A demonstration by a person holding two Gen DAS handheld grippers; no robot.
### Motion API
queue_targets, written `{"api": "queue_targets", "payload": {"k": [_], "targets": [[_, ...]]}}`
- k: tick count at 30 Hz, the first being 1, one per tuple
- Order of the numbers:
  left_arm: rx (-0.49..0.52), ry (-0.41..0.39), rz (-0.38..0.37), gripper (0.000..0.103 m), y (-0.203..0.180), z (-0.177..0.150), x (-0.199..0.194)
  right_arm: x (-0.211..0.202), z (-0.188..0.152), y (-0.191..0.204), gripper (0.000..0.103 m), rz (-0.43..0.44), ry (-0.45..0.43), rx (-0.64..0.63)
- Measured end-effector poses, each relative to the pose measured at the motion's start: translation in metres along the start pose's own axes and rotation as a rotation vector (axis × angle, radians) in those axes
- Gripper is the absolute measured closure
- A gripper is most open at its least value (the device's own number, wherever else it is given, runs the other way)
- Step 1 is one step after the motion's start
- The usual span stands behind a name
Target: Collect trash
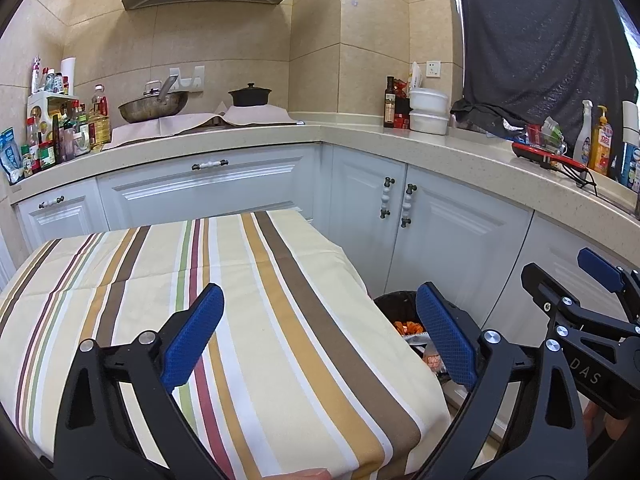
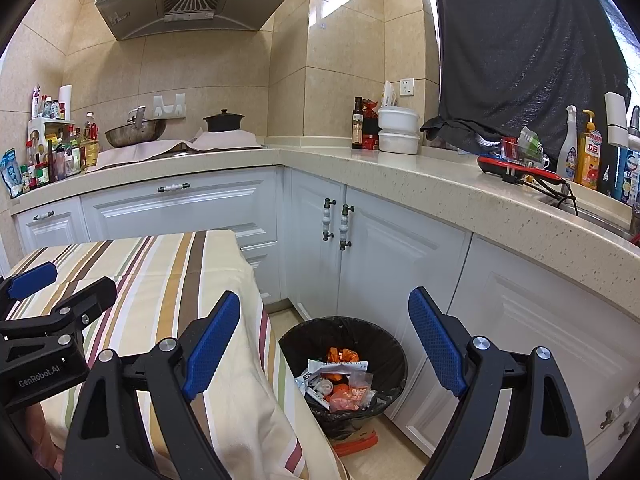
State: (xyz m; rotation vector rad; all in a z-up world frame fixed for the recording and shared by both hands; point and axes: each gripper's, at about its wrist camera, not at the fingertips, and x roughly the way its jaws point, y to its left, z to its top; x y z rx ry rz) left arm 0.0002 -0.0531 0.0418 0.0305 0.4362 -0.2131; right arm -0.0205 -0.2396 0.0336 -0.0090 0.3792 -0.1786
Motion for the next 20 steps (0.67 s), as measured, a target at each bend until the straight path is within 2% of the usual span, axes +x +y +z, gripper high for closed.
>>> {"api": "queue_targets", "payload": {"k": [2, 14, 20], "targets": [[0.002, 0.005, 0.002, 0.005, -0.001, 0.0, 0.001, 0.001, -0.001, 0.0, 0.019, 0.0, 0.001, 0.001], [0.014, 0.006, 0.013, 0.005, -0.002, 0.002, 0.004, 0.002, -0.002, 0.001, 0.019, 0.0, 0.001, 0.002], [-0.014, 0.069, 0.02, 0.005, 0.009, 0.0, 0.019, 0.004, -0.003, 0.003, 0.019, 0.0, 0.009, -0.001]]}}
